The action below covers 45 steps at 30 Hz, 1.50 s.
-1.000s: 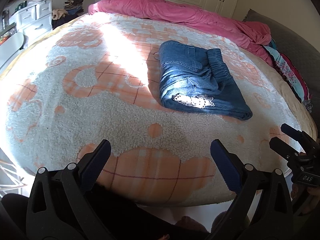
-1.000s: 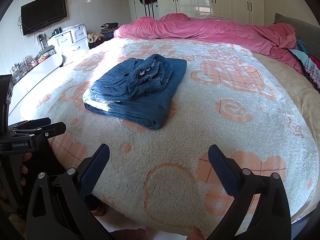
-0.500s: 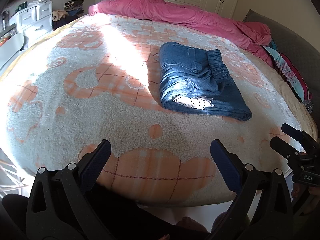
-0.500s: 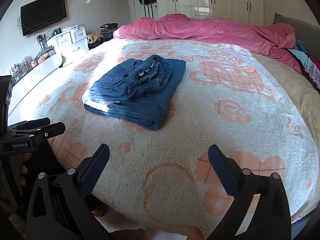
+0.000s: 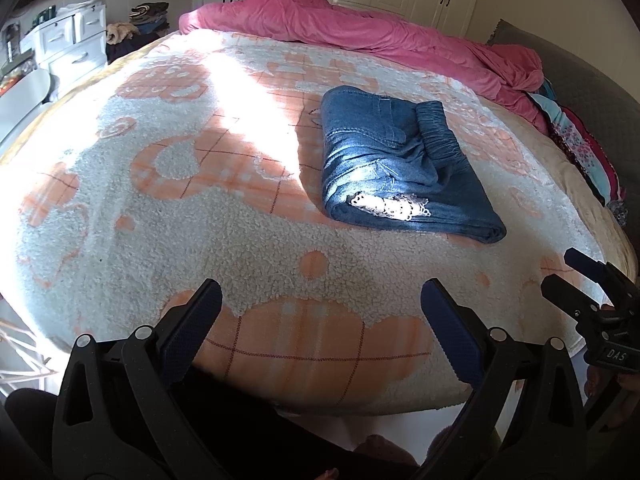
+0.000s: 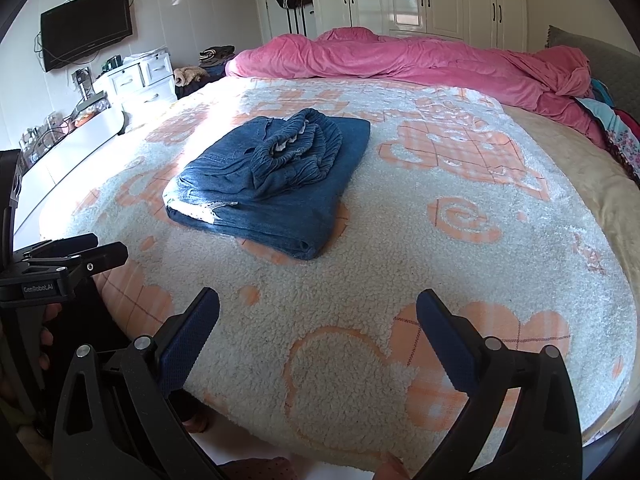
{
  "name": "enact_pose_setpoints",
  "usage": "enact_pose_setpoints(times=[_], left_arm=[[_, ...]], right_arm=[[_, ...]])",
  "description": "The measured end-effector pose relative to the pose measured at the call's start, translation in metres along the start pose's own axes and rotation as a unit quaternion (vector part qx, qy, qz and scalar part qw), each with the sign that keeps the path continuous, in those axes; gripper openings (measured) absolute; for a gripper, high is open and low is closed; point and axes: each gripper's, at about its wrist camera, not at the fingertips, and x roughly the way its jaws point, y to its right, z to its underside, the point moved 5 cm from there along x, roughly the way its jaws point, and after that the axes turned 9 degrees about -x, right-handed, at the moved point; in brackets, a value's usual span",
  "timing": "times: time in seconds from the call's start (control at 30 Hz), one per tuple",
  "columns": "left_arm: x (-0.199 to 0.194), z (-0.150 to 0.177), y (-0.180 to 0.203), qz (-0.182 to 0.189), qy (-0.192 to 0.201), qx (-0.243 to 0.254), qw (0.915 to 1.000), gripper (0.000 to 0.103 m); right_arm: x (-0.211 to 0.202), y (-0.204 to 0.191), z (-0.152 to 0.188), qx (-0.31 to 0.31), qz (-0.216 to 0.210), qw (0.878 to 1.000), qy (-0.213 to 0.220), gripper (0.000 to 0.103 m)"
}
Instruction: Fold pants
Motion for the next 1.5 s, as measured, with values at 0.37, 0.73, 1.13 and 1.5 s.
enact_pose_setpoints(times=[0.37, 0.73, 1.13, 1.5], left_arm=[[0.0, 0.0, 0.001, 0.0, 0.0, 0.001, 1.0, 0.094], [0.002, -0.001, -0.001, -0.002, -0.004, 0.0, 1.0, 0.094], [-0.003, -0.005, -0.006, -0.105, 0.023, 0.019, 0.994, 0.094], [0.029, -0.064, -0.067, -0.087, -0.046, -0.061, 0.9933, 0.094]], right_arm=[[-0.001, 0.001, -0.002, -0.001, 0.002, 1.0, 0.001, 0.098], [-0.001, 0.002, -0.002, -0.001, 0.005, 1.0, -0.001, 0.098], [-0.001, 0.009, -0.001, 0.003, 0.015, 1.0, -0.003, 0.098], [0.008, 0.114, -0.013, 0.047, 0.142, 0.989, -0.01, 0.098]])
